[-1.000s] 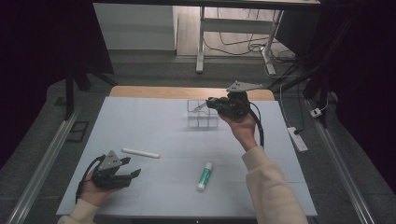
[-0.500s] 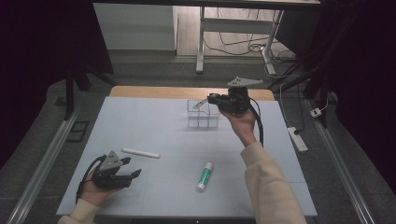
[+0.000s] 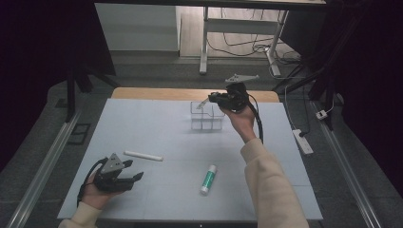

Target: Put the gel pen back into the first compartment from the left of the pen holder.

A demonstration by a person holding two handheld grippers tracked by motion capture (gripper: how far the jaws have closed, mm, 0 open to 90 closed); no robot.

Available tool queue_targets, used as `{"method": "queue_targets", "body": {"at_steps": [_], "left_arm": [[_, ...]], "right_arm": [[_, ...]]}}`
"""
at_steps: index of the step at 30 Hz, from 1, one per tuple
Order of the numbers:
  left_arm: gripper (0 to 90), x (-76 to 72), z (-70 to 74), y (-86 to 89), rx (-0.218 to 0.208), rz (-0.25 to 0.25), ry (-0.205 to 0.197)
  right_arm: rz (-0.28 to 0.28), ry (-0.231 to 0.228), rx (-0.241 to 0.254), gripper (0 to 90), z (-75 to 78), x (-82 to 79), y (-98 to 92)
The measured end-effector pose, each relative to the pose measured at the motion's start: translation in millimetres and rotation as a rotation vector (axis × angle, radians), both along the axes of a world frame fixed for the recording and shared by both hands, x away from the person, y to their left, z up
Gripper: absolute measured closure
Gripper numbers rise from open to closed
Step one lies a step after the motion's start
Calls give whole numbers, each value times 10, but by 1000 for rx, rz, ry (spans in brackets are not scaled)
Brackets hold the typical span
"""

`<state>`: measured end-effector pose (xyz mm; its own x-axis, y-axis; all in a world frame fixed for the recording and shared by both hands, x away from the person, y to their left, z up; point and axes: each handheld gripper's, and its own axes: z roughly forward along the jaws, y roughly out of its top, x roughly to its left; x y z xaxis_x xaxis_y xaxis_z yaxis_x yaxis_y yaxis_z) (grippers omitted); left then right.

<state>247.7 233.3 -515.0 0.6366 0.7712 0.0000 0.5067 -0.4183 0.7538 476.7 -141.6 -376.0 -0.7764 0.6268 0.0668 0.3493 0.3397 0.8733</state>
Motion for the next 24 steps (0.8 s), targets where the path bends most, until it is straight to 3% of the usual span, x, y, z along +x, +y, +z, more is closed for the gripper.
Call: {"method": "queue_targets", "body": {"at_steps": [8, 10, 15, 24], "left_arm": [[359, -6, 5, 1, -3, 0, -6], [359, -3, 1, 4, -3, -1, -4], [359, 2, -4, 10, -1, 1, -2], [360, 3, 8, 16, -7, 8, -5]], "right_arm": [[-11, 45, -32, 767, -174, 141, 129], [-6, 47, -21, 658, -205, 158, 150], [-29, 25, -28, 541, -190, 119, 146], [-19, 30, -20, 510, -227, -41, -21]]}}
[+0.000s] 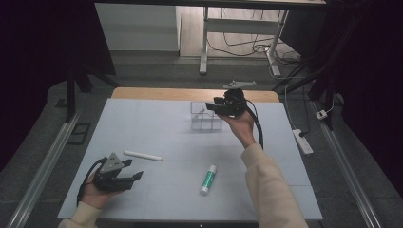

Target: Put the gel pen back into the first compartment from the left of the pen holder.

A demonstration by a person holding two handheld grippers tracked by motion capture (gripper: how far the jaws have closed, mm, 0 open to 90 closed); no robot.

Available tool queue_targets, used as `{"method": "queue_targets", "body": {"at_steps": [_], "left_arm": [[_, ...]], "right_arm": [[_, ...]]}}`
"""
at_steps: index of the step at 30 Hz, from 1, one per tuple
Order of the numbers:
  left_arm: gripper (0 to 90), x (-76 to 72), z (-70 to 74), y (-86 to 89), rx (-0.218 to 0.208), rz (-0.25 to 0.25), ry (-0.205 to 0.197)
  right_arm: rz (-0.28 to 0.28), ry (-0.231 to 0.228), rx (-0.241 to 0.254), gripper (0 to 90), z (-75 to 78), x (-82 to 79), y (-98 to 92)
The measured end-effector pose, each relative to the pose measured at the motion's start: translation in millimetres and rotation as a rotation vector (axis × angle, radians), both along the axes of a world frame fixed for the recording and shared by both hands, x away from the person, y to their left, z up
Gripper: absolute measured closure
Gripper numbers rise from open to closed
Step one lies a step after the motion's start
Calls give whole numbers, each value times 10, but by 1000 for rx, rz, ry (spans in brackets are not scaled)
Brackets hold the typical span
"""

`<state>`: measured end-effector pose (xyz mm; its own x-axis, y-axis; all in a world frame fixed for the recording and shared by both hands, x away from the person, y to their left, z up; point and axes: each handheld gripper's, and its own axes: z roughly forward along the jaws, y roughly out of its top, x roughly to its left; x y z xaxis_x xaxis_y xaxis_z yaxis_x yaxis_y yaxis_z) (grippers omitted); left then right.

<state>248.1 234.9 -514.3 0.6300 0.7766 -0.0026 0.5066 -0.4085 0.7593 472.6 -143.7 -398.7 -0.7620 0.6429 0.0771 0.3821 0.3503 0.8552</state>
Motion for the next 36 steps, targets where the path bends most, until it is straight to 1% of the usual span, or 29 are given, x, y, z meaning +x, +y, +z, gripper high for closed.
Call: {"method": "queue_targets", "body": {"at_steps": [5, 10, 16, 20, 28, 34, 36], "left_arm": [[358, 7, -5, -1, 4, 0, 2], [358, 11, -7, -5, 5, 2, 3], [356, 23, -7, -4, 8, 7, 4], [356, 29, -9, 0, 7, 11, 6], [355, 32, -7, -3, 8, 10, 6], [355, 34, -9, 3, 5, 14, 5], [355, 36, -8, 12, 5, 15, 5]], "right_arm": [[17, 5, 3, 507, -59, -123, -108], [31, 0, 8, 507, -123, -250, -230], [34, -5, 10, 502, -194, -397, -386], [34, 3, 19, 502, -268, -496, -508], [32, 10, -13, 497, -412, -752, -730], [37, 19, -3, 491, -483, -934, -902], [38, 17, -10, 489, -506, -998, -959]]}}
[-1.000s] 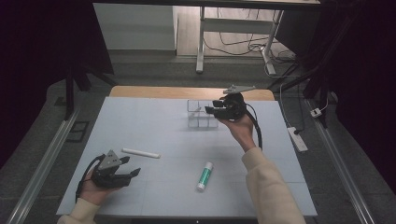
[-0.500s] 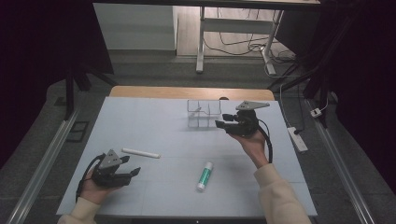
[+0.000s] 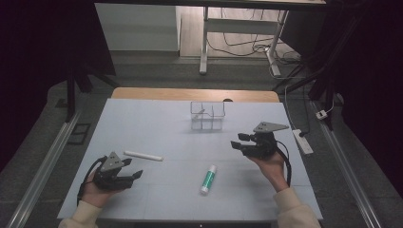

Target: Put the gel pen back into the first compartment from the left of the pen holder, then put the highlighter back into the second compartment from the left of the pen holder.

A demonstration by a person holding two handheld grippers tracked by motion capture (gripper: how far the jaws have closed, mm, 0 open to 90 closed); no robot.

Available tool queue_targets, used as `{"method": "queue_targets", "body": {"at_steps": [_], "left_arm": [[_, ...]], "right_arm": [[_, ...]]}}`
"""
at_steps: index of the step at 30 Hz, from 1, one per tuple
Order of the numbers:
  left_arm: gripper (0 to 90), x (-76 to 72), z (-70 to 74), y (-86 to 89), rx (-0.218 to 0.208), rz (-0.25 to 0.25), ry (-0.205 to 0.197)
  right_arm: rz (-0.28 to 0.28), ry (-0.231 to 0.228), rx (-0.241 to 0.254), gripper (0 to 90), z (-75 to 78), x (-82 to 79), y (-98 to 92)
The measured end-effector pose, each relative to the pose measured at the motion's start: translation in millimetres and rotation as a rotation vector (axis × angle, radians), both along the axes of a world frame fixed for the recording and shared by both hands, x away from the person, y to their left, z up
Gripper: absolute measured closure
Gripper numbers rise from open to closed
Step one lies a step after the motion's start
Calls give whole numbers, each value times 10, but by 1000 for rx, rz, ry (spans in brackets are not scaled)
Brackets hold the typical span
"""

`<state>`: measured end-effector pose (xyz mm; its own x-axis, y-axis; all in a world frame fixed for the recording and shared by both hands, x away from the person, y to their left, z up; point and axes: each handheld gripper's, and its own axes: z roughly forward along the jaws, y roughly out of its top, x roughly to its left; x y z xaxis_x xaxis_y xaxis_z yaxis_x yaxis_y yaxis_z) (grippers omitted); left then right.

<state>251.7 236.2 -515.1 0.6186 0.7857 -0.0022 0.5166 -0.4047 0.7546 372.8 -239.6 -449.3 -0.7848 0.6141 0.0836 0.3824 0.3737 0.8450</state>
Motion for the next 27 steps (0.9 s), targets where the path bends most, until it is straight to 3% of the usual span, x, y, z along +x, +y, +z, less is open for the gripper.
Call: {"method": "queue_targets", "body": {"at_steps": [12, 19, 27], "left_arm": [[351, 38, 61, 1, -4, 2, -13], [349, 110, 171, 10, -3, -12, -22], [348, 182, 247, 31, 40, -42, -14]], "right_arm": [[15, -18, -35, 470, -176, -336, -317], [9, 1, -44, 464, -262, -356, -417], [14, 3, -55, 460, -279, -365, -427]]}}
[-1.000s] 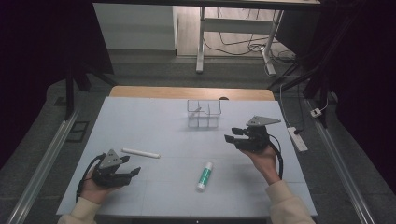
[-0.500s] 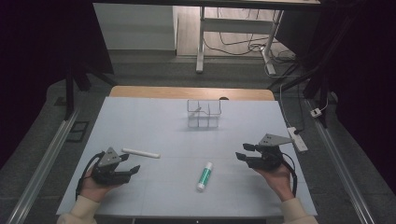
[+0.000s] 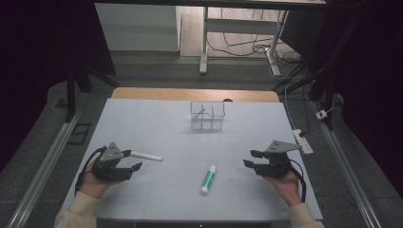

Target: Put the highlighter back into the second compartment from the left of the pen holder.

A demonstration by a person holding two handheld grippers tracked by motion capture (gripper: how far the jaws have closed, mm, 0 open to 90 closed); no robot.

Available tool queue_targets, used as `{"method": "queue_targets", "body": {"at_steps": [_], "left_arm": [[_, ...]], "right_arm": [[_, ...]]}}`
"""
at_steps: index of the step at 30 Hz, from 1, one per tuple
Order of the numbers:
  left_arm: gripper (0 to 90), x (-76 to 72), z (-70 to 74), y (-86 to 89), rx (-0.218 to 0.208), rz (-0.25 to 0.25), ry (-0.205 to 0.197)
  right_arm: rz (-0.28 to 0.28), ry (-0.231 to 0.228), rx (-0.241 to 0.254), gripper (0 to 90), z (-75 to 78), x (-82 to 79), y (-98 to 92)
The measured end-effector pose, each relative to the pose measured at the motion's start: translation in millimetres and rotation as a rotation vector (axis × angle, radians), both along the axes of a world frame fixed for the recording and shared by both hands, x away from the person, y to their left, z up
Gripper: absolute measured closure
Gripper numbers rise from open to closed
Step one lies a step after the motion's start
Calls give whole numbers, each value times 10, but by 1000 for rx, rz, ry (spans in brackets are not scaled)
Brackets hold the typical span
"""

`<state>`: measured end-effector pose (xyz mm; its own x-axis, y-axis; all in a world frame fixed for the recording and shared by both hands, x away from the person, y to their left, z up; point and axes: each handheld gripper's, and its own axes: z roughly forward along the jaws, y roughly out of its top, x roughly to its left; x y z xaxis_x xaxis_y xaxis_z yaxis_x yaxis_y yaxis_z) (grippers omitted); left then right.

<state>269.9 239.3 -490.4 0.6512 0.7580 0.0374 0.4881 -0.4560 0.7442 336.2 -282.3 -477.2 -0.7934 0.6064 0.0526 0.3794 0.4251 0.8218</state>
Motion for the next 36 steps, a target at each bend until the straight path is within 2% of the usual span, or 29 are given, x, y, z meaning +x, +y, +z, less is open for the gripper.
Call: {"method": "queue_targets", "body": {"at_steps": [3, 16, 23, 25, 31, 36], "left_arm": [[349, 31, 10, 2, 21, -17, 9], [356, 263, 28, -26, 176, -80, 20], [373, 410, 88, 4, 226, -133, 24], [373, 462, 95, -12, 242, -134, 25], [376, 590, 33, -50, 298, -153, 60], [397, 680, -47, 2, 348, -185, 92]], "right_arm": [[-1, -3, -1, 460, 0, -6, -17], [-22, 11, -8, 457, -33, 4, -90], [-18, 16, -3, 457, -55, 9, -85], [-16, 18, -3, 457, -59, 16, -86], [-20, 28, -9, 455, -77, 27, -90], [-20, 29, -1, 455, -75, 28, -96]]}}
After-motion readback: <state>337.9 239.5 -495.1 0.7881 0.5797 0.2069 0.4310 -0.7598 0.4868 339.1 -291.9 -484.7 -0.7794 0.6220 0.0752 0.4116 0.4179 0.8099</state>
